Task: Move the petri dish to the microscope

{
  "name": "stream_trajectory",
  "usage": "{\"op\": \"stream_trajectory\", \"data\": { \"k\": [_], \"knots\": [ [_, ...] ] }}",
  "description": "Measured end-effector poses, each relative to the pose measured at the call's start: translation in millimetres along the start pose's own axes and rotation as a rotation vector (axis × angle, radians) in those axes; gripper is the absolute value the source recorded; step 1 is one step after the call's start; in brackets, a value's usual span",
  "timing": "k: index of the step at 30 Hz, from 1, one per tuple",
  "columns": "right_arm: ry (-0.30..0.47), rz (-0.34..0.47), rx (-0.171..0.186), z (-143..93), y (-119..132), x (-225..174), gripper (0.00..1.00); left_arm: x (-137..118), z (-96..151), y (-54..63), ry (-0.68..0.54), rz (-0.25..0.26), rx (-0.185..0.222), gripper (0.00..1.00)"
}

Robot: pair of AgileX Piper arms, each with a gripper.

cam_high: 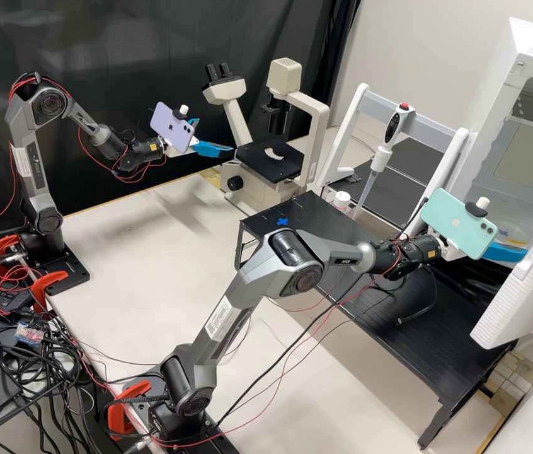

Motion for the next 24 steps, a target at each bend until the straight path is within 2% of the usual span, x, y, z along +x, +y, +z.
{"op": "stream_trajectory", "data": {
  "k": [3, 8, 14, 17, 22, 24],
  "knots": [
    [-0.010, -0.007, -0.028, 4.0, -4.7, 7.5, 1.00, 0.0, 0.0, 0.0, 0.000, 0.000, 0.000, 1.00],
    [-0.009, 0.014, -0.034, 7.0, -5.5, 17.9, 1.00, 0.0, 0.0, 0.0, 0.000, 0.000, 0.000, 1.00],
    [-0.008, 0.043, -0.058, 13.9, 0.0, 27.6, 1.00, 0.0, 0.0, 0.0, 0.000, 0.000, 0.000, 1.00],
    [-0.013, 0.048, -0.058, 18.7, 0.8, 31.1, 1.00, 0.0, 0.0, 0.0, 0.000, 0.000, 0.000, 1.00],
    [0.000, 0.022, -0.028, 18.9, 0.1, 36.7, 1.00, 0.0, 0.0, 0.0, 0.000, 0.000, 0.000, 1.00],
    [0.012, 0.011, -0.027, 17.8, -1.0, 37.8, 1.00, 0.0, 0.0, 0.0, 0.000, 0.000, 0.000, 1.00]
  ]
}}
